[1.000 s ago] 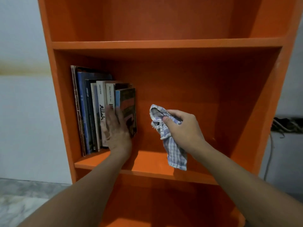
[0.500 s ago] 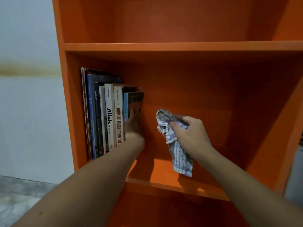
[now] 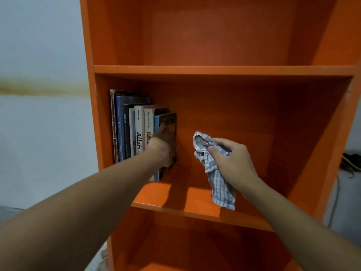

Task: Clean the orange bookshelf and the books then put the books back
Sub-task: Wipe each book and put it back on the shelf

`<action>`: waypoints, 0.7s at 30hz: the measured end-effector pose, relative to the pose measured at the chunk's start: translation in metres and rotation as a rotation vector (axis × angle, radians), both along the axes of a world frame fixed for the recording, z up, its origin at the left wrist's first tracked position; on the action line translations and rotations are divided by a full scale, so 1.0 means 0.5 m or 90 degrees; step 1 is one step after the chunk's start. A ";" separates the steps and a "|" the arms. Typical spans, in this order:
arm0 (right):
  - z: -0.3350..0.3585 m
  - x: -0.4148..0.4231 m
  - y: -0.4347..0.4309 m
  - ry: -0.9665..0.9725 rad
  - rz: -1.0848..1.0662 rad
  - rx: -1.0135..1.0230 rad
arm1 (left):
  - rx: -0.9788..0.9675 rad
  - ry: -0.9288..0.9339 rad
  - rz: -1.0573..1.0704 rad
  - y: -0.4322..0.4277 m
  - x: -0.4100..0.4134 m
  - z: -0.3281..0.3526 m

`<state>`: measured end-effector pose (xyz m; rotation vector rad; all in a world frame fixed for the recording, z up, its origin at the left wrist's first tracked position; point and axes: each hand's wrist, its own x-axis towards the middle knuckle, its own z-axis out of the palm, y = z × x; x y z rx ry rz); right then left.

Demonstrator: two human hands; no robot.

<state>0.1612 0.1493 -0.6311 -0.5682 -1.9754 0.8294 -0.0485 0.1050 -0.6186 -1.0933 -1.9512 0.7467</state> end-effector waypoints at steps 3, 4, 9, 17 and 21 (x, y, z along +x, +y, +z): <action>-0.004 0.009 -0.020 -0.012 -0.003 0.001 | 0.005 -0.112 -0.059 -0.051 0.027 0.032; -0.007 0.012 -0.023 -0.013 -0.005 0.002 | 0.026 -0.162 -0.096 -0.065 0.035 0.040; -0.040 0.057 -0.068 -0.008 -0.005 0.000 | 0.111 -0.388 -0.221 -0.150 0.085 0.031; -0.241 0.210 -0.195 0.008 0.016 -0.117 | 0.146 -0.916 -0.300 -0.326 0.263 -0.211; -0.421 0.265 -0.234 -0.042 -0.014 -0.240 | 0.146 -1.100 -0.212 -0.368 0.341 -0.417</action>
